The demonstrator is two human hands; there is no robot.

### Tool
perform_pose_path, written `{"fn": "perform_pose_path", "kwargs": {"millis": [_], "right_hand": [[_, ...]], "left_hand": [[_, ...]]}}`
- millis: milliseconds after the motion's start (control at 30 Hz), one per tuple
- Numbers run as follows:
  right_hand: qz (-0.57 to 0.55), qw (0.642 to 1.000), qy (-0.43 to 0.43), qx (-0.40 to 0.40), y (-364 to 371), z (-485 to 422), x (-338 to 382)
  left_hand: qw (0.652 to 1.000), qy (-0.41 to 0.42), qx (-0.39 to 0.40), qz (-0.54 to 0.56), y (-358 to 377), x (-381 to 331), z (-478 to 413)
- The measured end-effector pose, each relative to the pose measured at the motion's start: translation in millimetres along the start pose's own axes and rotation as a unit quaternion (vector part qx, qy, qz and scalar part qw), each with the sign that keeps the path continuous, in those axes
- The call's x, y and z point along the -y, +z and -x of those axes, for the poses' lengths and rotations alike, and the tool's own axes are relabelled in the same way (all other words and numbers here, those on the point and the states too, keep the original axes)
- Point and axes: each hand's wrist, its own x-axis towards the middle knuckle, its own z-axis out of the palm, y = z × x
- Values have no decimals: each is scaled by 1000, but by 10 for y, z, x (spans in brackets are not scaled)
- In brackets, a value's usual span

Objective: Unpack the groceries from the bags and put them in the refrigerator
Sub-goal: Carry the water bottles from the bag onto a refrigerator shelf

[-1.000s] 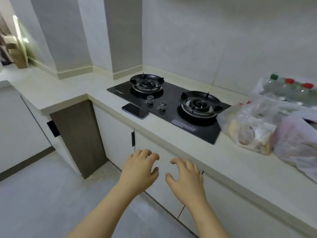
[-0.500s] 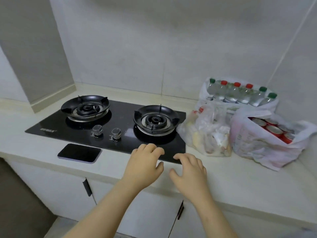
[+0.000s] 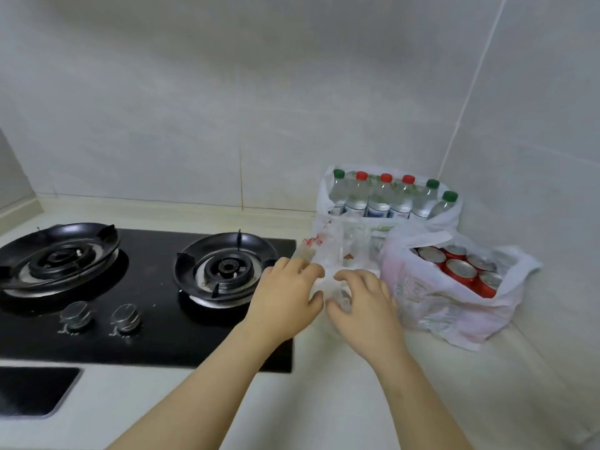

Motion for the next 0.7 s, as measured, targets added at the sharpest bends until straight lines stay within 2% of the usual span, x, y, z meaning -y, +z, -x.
{"fn": "perform_pose_path", "kwargs": {"millis": [433, 700], "right_hand": [[34, 999, -7, -31, -565, -1351, -1119], [44, 998, 15, -40, -749, -2049, -1703]], "left_hand": [[998, 18, -50, 21, 519, -596, -1714], [998, 35, -35, 28, 846, -829, -2484]]}}
